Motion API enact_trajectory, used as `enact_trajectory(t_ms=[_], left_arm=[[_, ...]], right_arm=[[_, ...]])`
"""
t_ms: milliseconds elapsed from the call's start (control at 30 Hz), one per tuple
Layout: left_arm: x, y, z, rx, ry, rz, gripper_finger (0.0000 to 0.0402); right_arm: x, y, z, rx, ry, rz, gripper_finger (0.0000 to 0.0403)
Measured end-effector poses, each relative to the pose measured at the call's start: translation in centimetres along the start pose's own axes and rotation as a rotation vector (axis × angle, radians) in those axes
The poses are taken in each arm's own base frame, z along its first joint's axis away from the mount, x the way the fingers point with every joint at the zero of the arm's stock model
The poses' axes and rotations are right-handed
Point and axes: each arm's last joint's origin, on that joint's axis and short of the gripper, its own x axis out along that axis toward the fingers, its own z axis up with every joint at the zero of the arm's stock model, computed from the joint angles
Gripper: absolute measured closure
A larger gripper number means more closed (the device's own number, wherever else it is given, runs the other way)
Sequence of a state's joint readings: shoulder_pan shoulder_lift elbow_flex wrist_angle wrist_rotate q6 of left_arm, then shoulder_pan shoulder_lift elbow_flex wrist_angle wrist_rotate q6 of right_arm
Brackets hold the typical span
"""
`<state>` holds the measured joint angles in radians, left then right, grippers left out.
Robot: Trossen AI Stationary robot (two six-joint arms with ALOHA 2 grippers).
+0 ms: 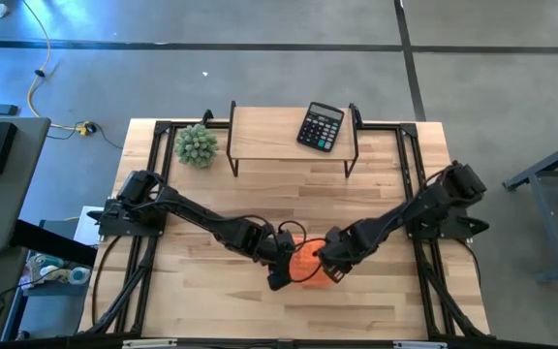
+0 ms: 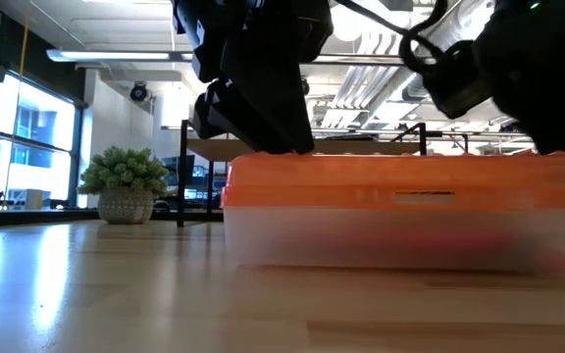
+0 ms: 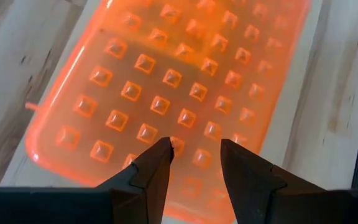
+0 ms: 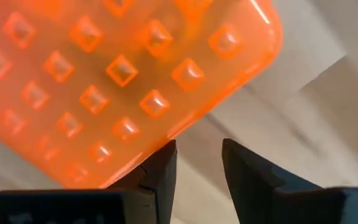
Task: Pack school essentials
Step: Close the orange supply box
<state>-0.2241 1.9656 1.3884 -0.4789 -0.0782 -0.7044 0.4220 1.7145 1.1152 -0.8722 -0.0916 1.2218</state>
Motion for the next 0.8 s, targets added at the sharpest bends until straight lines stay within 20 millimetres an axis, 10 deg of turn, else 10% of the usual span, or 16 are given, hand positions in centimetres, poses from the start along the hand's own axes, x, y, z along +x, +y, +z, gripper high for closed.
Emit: enact_trajectory(t_ms=[800], left_arm=[[-1.5, -0.1, 0.8, 0.010, -0.030, -0.003, 0.0268]], right_arm=[[-5.5, -0.2, 0.2, -0.037, -0.051, 0.145, 0.0281]])
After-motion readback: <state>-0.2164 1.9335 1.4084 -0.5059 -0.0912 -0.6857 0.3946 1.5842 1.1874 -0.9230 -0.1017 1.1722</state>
